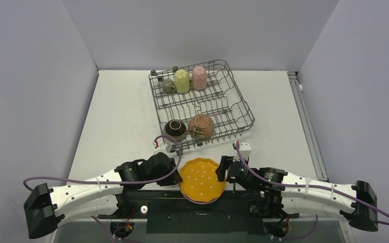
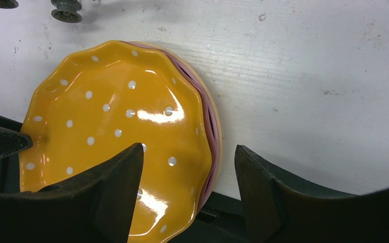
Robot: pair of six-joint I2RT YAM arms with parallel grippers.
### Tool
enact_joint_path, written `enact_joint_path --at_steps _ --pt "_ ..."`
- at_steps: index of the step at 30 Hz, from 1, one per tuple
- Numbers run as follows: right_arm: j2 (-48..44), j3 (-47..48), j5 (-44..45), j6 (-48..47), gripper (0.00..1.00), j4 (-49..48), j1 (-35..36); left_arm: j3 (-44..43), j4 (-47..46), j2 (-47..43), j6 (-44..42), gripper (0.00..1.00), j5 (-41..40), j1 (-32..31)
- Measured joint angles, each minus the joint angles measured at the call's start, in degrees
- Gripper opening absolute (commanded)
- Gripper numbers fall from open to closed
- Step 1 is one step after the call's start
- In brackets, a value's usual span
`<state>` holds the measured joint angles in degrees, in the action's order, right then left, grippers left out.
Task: Load the mixed dishes into the dish rack
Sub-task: Pick up the plate at the center of the board.
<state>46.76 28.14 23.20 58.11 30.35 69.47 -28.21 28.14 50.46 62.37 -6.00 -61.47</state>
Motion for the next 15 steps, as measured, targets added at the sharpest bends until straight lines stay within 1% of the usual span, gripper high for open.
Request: enact_joint_path --at_steps 1,2,3,4,5,11,15 --pt "0.0 0.0 0.0 0.2 0.61 0.0 0.0 0.0 -0.5 0.3 0.0 0.23 0.1 0.0" --pt "0.0 0.0 0.1 0.3 0.61 0.0 0.0 0.0 -1.1 0.6 0.0 0.17 0.3 0.0" --pt "0.0 0.0 0.2 0.5 0.61 0.0 0.0 0.0 -1.9 1.1 0.0 0.13 0.5 0.0" --pt "0.0 0.0 0.2 0.7 0.61 0.0 0.0 0.0 -2.2 1.4 0.1 0.03 0.5 0.0" --pt "0.0 0.0 0.2 0.9 0.61 -0.1 0.0 0.0 -2.4 1.8 -0.1 0.01 0.5 0.0" --pt "0.0 -1.4 -0.3 1.4 0.61 -0.3 0.1 0.0 -2.4 2.3 0.0 0.0 0.2 0.0" --pt "-0.5 -1.5 -1.5 1.5 0.6 -0.4 0.3 0.0 -1.2 -0.6 0.0 0.0 -0.9 0.0"
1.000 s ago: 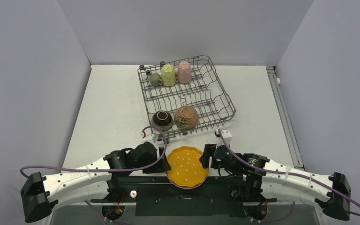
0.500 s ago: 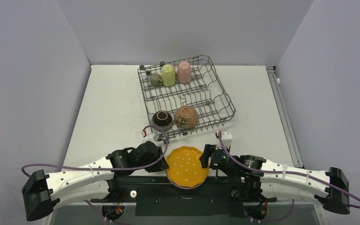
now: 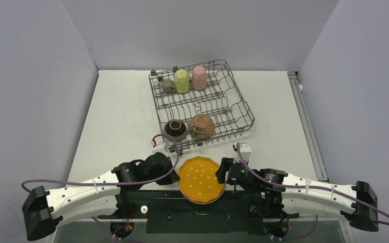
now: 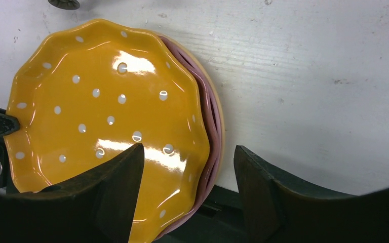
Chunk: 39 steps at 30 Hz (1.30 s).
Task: Load the mixed dishes into the dish rack
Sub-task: Pick up the plate at the center of the board.
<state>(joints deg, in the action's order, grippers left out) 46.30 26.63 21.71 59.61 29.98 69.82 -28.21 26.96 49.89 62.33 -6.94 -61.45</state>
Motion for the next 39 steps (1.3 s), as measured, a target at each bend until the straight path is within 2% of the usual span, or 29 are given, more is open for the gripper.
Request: enact_joint_path --at_steps 9,23,25,29,31,32,34,39 --pt "-0.9 0.0 -3.9 0.0 0.57 -1.9 0.0 0.0 6.1 -9.2 0.1 0.0 -2.0 0.0" --pt "10.3 -0.1 -10.1 0.3 0.56 -11.7 -0.1 5.0 6.4 -13.8 2.7 0.0 -2.6 0.0" --pt "11.5 -0.5 -11.1 0.7 0.53 -13.7 -0.3 5.6 6.1 -14.1 3.1 0.0 -2.6 0.0" --pt "12.3 -2.2 -12.7 2.1 0.35 -18.7 -1.1 7.2 4.9 -15.0 3.5 0.0 -2.6 0.0" --pt "11.8 -3.5 -13.0 3.3 0.18 -21.5 -2.5 8.4 4.9 -15.0 3.6 0.0 -2.7 0.0" --pt "11.6 -4.1 -13.2 3.8 0.04 -22.7 -2.9 9.1 4.9 -14.7 3.6 0.0 -2.6 0.0" --pt "10.3 -5.5 -14.6 5.5 0.0 -25.8 -3.5 10.5 5.6 -13.8 3.5 0.0 -2.4 0.0" --pt "5.1 -10.3 -17.0 7.1 0.0 -29.5 -5.8 10.8 3.2 -11.9 3.6 0.0 -0.7 -0.2"
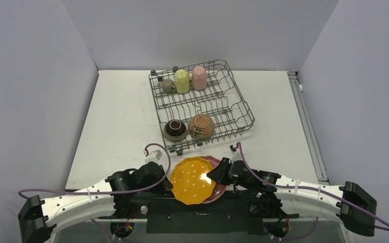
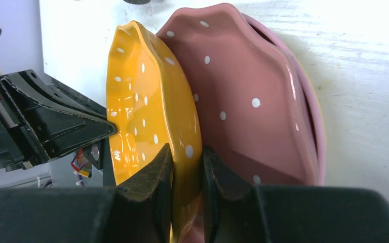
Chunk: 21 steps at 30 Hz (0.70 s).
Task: Load the mixed dishes into the dish rack
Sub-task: Pick up the plate at the center of the board.
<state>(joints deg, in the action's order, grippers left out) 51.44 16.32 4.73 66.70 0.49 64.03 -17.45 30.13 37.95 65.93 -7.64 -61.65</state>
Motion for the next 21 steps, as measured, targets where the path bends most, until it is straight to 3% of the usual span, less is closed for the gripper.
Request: enact_joint_path --at_steps 5,8,14,16,21 --pt "-6.1 -3.3 -2.1 0.2 0.0 0.0 -2.8 -0.4 -3.8 2.1 -0.6 0.02 1.0 0.0" --pt "-8.3 -3.5 -3.3 0.0 0.0 1.2 -4.3 -2.0 -3.7 2.8 -1.6 0.3 1.0 0.0" --pt "-11.1 1.6 -3.8 -2.9 0.0 9.8 -7.3 -12.6 -0.3 2.1 -6.0 0.59 0.0 0.7" --pt "-11.1 5.4 -4.0 -4.7 0.0 14.3 -10.2 -17.4 0.7 2.0 -7.9 0.66 -0.4 1.2" --pt "-8.6 18.4 -5.0 -10.7 0.0 22.5 -20.9 -28.2 3.6 2.0 -12.9 0.68 -1.2 4.3"
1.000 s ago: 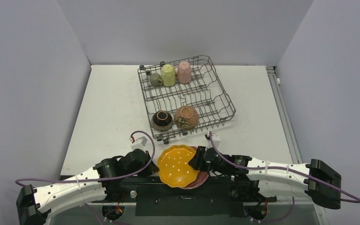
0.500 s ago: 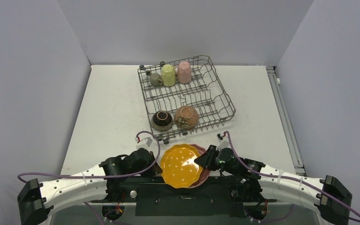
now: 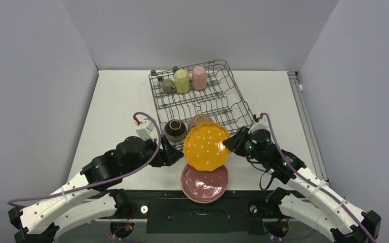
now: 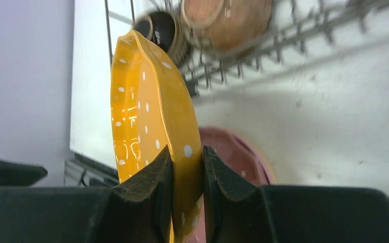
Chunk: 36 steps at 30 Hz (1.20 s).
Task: Load the mixed dishes into the dish rack
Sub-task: Pick up the plate at the center of the board, then insert the plate into the dish rack.
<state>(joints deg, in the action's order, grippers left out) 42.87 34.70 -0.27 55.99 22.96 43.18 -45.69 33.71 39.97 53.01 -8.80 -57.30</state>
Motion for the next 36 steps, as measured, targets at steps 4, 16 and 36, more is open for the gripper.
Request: enact_joint_path --at_steps 4,16,36 --pt "4.4 10.6 -1.9 -4.2 0.0 2.6 -9.2 -4.2 1.2 0.4 -3.8 0.68 1.6 3.9" --pt "30.5 40.3 5.2 -23.6 0.0 7.5 -19.8 -2.4 2.1 5.3 -11.5 0.67 10.5 11.3" --pt "65.5 70.2 24.7 -50.1 0.0 5.8 -21.4 5.4 -1.0 9.1 -18.6 0.63 20.7 16.0"
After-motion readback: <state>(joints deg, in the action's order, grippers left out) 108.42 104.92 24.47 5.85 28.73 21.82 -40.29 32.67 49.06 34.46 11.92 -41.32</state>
